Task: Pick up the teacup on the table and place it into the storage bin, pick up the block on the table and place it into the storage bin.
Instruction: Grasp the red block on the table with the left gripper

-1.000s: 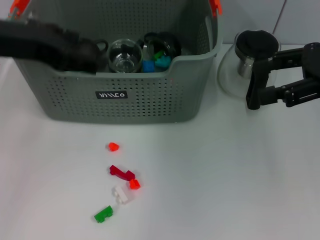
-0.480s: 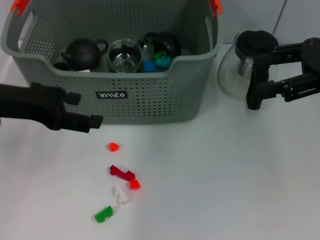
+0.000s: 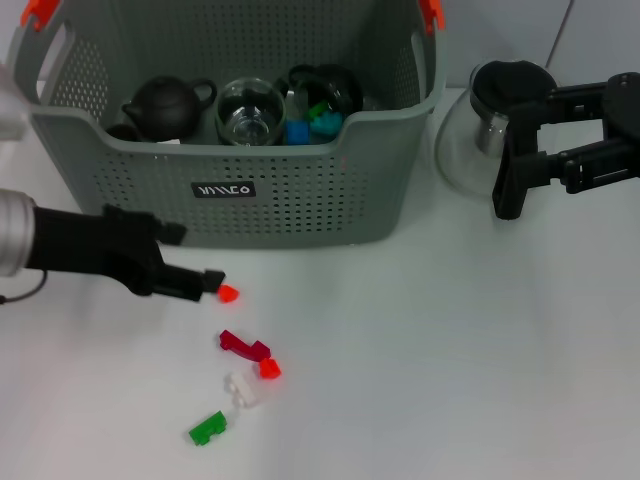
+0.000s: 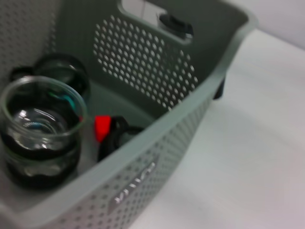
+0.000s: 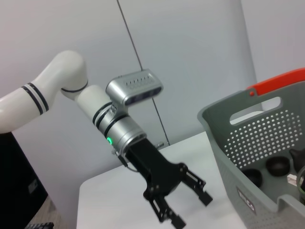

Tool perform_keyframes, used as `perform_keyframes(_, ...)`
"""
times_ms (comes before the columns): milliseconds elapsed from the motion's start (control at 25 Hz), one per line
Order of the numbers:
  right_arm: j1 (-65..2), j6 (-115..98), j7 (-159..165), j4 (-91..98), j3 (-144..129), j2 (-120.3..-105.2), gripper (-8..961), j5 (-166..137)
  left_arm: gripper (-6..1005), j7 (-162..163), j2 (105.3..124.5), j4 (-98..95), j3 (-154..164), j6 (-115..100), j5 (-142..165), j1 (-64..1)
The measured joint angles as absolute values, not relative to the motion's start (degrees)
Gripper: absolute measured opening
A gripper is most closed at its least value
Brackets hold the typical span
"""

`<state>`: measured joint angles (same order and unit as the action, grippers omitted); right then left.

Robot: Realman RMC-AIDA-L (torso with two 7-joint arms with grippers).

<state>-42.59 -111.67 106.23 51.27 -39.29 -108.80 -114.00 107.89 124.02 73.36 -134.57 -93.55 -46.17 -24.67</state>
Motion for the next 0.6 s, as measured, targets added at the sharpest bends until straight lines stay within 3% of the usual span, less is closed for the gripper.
perform_keyframes(600,-42.27,-111.39,104.93,50.61,-38.74,-108.77,925,-114.0,902,106.99,124.35,65.64,-125.79,-83.41,-44.91,-24.45)
